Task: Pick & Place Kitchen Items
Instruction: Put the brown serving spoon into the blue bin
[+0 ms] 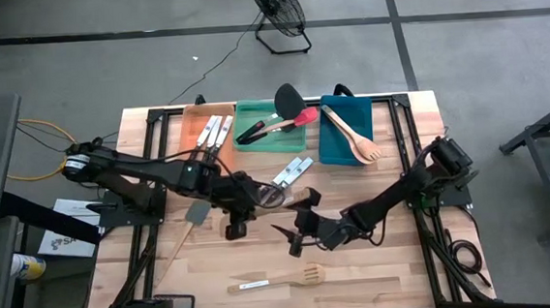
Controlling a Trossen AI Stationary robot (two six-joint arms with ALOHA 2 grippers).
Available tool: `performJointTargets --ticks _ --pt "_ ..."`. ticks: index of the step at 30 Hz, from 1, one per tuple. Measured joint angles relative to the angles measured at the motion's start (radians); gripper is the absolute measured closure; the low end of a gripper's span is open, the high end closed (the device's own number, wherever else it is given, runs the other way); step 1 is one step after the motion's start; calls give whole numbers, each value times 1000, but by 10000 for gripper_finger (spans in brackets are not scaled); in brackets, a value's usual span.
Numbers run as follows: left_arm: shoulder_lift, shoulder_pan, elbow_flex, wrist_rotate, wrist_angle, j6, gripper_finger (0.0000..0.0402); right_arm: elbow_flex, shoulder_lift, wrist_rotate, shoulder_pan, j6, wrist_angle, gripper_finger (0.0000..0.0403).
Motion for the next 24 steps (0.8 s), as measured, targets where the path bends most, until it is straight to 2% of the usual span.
performJointTargets --ticks 6,9,12,15,18,21,24 --pt "0 1 0 -11 -18 0 323 -24 -33 10 14 -63 -21 141" --pt "0 1 0 -12 -18 -1 323 -118 -107 24 15 -31 -19 141" --pt "0 1 0 -14 -20 -2 323 -278 -209 45 25 48 49 141" --pt "0 1 0 -16 -12 -1 323 -456 -271 -22 36 73 324 141" --pt "0 3 0 -16 22 10 323 -576 -250 -103 39 40 635 141" --pt "0 3 0 -15 69 36 323 -591 -181 -131 28 -21 795 141" --pt "0 3 0 -16 112 61 323 -536 -105 -185 1 -78 885 141"
